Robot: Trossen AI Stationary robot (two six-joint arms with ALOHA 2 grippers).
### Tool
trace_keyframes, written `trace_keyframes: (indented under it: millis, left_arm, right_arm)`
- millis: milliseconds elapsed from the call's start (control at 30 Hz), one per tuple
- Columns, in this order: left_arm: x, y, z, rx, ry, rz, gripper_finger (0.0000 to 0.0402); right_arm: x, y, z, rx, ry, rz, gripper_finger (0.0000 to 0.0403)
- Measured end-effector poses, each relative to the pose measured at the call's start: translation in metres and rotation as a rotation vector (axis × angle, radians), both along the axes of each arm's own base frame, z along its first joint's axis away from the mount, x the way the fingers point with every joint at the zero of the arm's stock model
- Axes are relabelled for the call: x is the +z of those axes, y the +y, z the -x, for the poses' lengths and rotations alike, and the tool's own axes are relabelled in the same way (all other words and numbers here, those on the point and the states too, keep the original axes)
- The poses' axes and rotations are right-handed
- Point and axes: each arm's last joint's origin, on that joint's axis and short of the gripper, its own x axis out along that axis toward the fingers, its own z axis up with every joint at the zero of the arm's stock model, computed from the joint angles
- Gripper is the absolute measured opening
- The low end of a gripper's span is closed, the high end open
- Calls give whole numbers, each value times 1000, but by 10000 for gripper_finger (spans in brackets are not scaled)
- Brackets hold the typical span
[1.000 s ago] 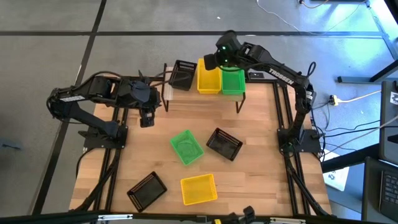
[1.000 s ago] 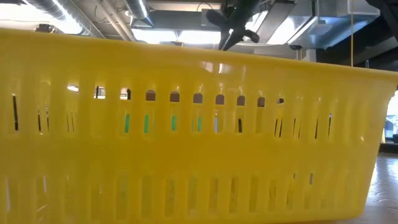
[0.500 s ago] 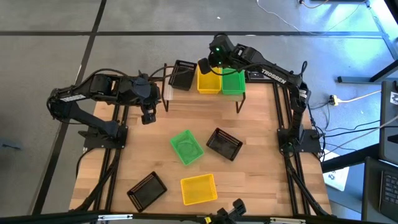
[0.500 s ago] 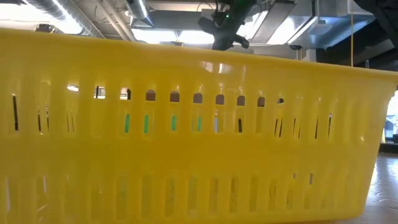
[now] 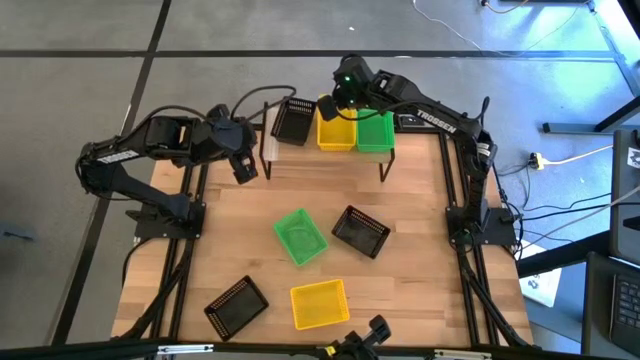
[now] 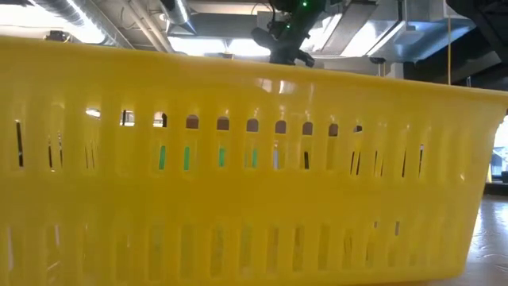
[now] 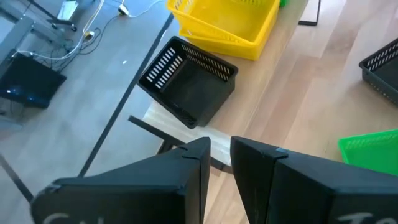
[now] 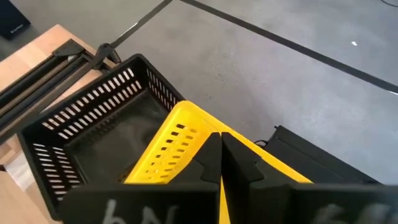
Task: Stack baskets on shelf by color
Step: Stack the right yellow bin on top of the other yellow bin on the shelf
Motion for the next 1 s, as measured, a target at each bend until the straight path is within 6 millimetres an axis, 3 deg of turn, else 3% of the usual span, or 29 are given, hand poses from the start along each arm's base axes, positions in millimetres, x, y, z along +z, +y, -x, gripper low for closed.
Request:
trace_keyframes:
  millis: [400, 733, 1000]
  left_arm:
    - [0, 0, 0, 2, 0, -2, 56]
    - [0, 0, 0, 4, -2, 0, 56]
    - [0, 0, 0, 4, -2, 1, 56]
  right_arm:
    - [-27, -4, 0, -18, 71, -34, 0]
    - [1, 2, 2, 11, -52, 62, 0]
    - [-16, -4, -6, -16, -28, 30, 0]
